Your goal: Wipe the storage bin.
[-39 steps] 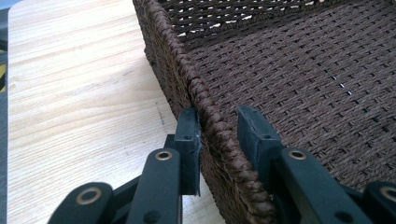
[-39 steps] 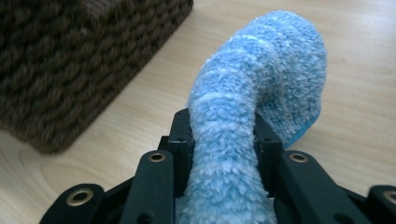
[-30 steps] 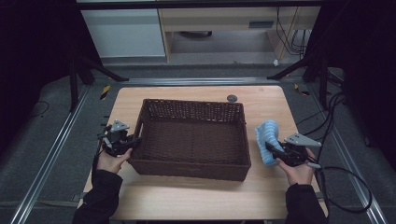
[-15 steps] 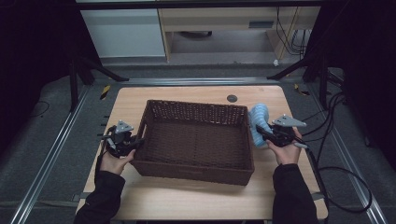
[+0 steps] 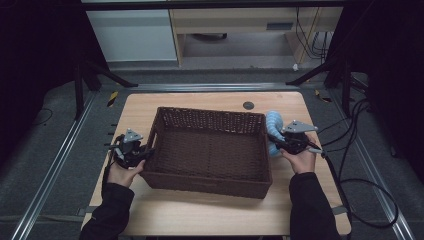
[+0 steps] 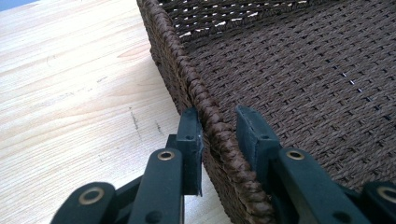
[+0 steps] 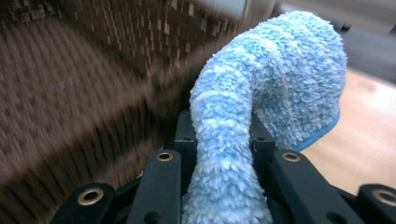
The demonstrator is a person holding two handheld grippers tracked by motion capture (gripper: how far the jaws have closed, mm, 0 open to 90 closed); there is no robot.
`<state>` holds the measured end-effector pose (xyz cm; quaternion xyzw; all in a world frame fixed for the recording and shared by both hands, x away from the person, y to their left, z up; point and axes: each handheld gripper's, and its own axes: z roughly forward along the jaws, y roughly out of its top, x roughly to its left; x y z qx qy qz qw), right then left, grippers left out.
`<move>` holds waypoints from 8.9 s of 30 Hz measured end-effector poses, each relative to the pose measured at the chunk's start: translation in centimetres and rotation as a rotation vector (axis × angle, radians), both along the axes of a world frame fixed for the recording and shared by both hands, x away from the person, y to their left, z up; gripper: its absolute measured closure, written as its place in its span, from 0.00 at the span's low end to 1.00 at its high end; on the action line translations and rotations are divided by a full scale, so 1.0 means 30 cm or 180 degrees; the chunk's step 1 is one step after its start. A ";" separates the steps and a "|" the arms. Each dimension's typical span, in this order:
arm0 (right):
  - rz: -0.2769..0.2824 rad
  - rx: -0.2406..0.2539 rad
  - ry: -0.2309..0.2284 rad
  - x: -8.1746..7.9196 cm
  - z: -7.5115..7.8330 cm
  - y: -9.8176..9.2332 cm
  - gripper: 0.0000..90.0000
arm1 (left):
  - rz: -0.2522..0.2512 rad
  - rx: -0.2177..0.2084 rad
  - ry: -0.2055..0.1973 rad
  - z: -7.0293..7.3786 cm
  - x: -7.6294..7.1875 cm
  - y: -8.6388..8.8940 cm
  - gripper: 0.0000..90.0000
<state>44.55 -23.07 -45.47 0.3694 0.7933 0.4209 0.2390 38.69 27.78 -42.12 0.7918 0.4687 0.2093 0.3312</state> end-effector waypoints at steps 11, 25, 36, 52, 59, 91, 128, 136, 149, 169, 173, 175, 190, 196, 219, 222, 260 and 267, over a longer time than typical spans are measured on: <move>0.0046 0.0186 0.0273 0.003 -0.089 -0.020 0.81 | 0.0007 -0.0021 -0.0002 -0.001 0.002 0.002 0.79; 0.0135 0.0184 -0.0105 -0.003 0.029 -0.025 0.81 | 0.0064 0.0010 -0.0025 -0.001 0.008 -0.009 0.80; 0.0103 0.0090 0.0308 0.000 -0.107 -0.031 0.80 | 0.0089 -0.0002 -0.0034 -0.002 0.040 -0.015 0.79; 0.0148 0.0079 -0.0048 -0.048 0.006 -0.031 0.81 | 0.0180 0.0139 -0.0057 0.003 0.066 -0.023 0.66; 0.0189 -0.0150 0.0312 -0.053 -0.101 -0.022 0.80 | 0.0166 0.0143 -0.0051 0.010 0.047 -0.018 0.56; 0.0290 -0.0135 0.0358 -0.151 -0.111 -0.020 0.80 | 0.0204 -0.0054 0.0003 0.000 0.018 -0.025 0.80; 0.0329 0.0041 -0.0151 -0.239 0.060 -0.061 0.80 | 0.0299 -0.0095 -0.0008 -0.003 0.101 -0.046 0.80; 0.0365 -0.0058 -0.0079 -0.255 0.026 -0.050 0.80 | 0.0295 -0.0084 -0.0012 -0.003 0.101 -0.047 0.80; 0.0415 -0.0212 0.0263 -0.274 -0.076 -0.043 0.80 | 0.0297 -0.0099 -0.0009 -0.003 0.101 -0.046 0.79; 0.0463 -0.0159 0.0203 -0.347 -0.064 -0.051 0.80 | 0.0297 -0.0084 -0.0012 -0.003 0.101 -0.047 0.80; 0.0470 -0.0148 0.0242 -0.349 -0.066 -0.051 0.80 | 0.0297 -0.0087 -0.0008 -0.003 0.101 -0.046 0.80; 0.0468 -0.0104 0.0139 -0.358 -0.030 -0.055 0.80 | 0.0295 -0.0071 -0.0011 -0.002 0.101 -0.047 0.80; 0.0497 -0.0086 0.0051 -0.404 -0.005 -0.056 0.80 | 0.0297 -0.0064 -0.0015 -0.002 0.100 -0.049 0.80; 0.0518 -0.0221 0.0355 -0.408 -0.087 -0.052 0.80 | 0.0295 -0.0067 -0.0014 -0.002 0.100 -0.049 0.80; 0.0503 -0.0207 0.0328 -0.442 -0.080 -0.038 0.80 | 0.0288 -0.0068 -0.0016 -0.002 0.099 -0.049 0.79; 0.0490 -0.0198 0.0373 -0.437 -0.092 -0.043 0.80 | 0.0287 -0.0072 -0.0015 -0.002 0.099 -0.048 0.79; -0.0674 0.0315 -0.0025 -0.421 -0.030 -0.278 0.55 | 0.0262 -0.0067 0.0013 -0.001 0.103 -0.046 0.78; -0.0595 0.0453 -0.0163 -0.410 0.050 -0.253 0.55 | 0.0264 -0.0009 0.0012 0.001 0.103 -0.048 0.76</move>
